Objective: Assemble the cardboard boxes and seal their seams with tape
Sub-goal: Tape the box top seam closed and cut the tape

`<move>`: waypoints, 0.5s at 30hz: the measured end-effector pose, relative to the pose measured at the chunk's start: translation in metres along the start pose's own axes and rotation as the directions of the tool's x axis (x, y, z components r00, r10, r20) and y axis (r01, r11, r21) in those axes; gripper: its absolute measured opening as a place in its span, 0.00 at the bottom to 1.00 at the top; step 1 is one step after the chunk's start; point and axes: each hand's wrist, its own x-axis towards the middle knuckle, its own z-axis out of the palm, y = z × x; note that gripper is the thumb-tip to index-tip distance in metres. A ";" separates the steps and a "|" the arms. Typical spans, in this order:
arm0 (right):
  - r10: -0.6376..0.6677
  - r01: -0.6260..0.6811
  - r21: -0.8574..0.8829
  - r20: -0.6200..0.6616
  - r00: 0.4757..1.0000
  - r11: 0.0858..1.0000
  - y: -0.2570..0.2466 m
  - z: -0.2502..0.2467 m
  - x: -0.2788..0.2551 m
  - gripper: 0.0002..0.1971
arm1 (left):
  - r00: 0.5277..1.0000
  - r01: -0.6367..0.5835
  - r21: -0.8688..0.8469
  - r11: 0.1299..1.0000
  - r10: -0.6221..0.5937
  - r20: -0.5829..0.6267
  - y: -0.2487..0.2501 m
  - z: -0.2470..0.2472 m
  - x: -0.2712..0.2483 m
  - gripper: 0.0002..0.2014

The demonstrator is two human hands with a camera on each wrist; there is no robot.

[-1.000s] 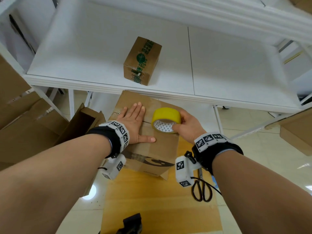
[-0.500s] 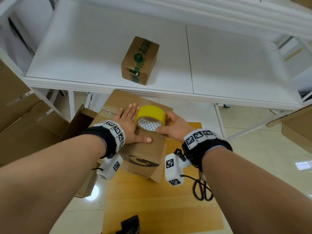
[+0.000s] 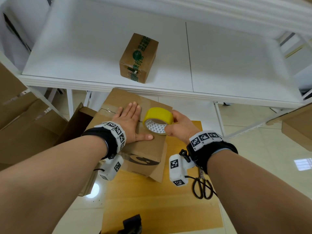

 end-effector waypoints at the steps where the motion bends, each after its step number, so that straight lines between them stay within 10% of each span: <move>1: 0.005 -0.005 0.003 0.008 1.000 1.000 -0.001 0.000 0.000 0.31 | 1.000 0.005 0.000 1.000 -0.005 0.001 0.001 -0.001 0.000 0.66; 15: 0.005 -0.004 0.048 -0.031 1.000 0.999 0.016 0.009 0.007 0.26 | 1.000 -0.029 -0.008 1.000 0.029 0.002 0.018 0.007 0.007 0.65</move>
